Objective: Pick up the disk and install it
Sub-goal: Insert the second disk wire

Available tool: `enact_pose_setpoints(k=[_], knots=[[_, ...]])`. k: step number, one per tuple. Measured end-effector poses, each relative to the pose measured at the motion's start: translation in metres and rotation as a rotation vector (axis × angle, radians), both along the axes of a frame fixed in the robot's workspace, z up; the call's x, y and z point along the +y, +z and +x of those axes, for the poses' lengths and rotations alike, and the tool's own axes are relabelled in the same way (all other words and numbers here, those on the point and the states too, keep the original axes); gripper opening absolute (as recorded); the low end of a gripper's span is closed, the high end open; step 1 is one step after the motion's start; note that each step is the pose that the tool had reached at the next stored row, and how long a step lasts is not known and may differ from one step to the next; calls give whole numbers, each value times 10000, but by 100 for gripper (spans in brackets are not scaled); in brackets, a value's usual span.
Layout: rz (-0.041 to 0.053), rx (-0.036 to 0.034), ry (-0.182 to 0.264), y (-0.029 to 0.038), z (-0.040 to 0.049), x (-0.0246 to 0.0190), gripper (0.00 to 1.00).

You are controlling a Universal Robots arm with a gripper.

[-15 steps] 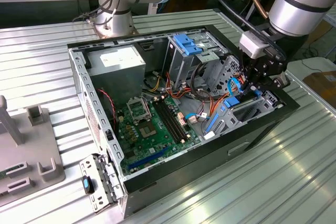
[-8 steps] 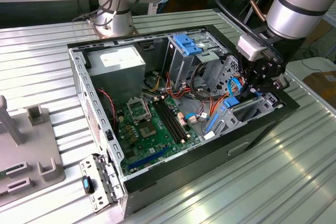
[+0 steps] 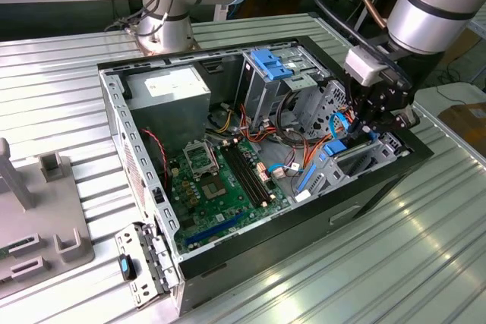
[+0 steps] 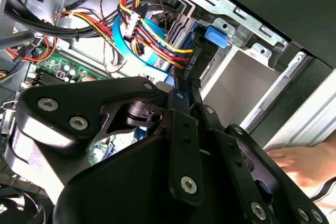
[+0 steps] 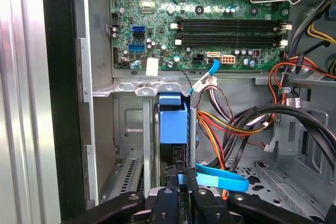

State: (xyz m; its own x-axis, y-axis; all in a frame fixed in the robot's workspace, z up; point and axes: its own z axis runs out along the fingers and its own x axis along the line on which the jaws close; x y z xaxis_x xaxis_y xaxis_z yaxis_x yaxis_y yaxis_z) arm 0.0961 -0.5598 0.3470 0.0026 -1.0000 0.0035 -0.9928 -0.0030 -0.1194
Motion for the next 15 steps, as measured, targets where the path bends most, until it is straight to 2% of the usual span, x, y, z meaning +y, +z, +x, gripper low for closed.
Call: enact_pose_setpoints(k=[6,15], knots=[[2,0,-1,4,-3,0,16],[-3,38,-1,-47,-5,-1,16]])
